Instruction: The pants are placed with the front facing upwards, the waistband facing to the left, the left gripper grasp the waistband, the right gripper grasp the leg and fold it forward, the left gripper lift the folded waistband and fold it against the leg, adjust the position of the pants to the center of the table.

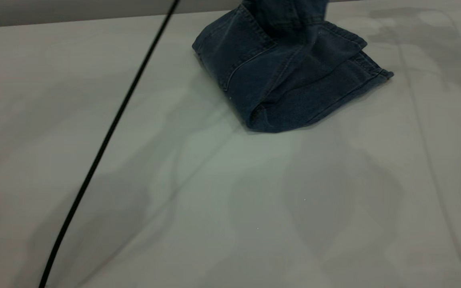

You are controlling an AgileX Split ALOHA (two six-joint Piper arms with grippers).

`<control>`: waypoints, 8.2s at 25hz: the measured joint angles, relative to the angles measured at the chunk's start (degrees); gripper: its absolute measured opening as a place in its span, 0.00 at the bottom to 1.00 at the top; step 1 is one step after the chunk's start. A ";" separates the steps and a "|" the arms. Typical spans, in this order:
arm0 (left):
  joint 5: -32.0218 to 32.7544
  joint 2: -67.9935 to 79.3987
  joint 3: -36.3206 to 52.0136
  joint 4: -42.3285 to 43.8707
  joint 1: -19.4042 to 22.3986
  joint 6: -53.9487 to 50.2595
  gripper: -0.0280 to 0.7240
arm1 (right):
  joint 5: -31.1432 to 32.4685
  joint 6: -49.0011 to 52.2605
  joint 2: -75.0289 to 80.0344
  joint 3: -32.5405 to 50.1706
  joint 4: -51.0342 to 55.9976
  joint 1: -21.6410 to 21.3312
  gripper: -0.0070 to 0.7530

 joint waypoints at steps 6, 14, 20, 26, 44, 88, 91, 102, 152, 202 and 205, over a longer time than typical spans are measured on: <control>-7.99 2.28 0.07 -0.06 -1.31 -0.05 0.56 | 0.70 -0.59 0.00 0.00 -0.33 -0.03 0.46; -12.53 2.24 0.01 -0.45 -1.38 -3.02 0.77 | 0.10 -0.78 0.00 0.00 -0.38 -0.03 0.46; -0.07 2.13 -0.04 8.02 -1.42 -14.30 0.78 | 0.10 -0.91 0.00 0.00 -0.38 -0.03 0.46; 7.89 3.57 -0.04 19.11 -1.42 -23.34 0.78 | 0.21 -0.91 0.00 0.00 -0.38 -0.03 0.46; 8.89 10.10 -0.17 21.72 -1.59 -16.83 0.78 | 1.37 -0.99 0.00 0.00 -0.08 0.00 0.46; 21.48 -0.66 -6.84 24.70 -1.61 6.56 0.78 | 5.62 -1.93 -5.97 -4.94 -1.73 -0.03 0.46; 21.48 -4.15 -6.84 26.56 -1.56 4.69 0.78 | 5.67 -0.61 -9.07 -5.06 -1.14 0.00 0.46; 21.34 -20.07 -6.84 35.45 -1.50 -11.66 0.78 | 5.70 0.20 -25.28 -3.77 5.95 0.00 0.46; 21.06 -120.97 90.76 41.11 -1.50 -36.32 0.78 | 5.61 -2.89 -130.10 88.15 12.88 0.05 0.46; 12.90 -140.98 115.30 35.72 -2.33 -36.30 0.78 | -2.85 -2.86 -150.82 111.22 3.14 0.05 0.46; 12.93 -143.09 115.30 36.29 -1.71 -36.29 0.78 | -2.85 -2.86 -150.82 111.22 3.14 0.05 0.46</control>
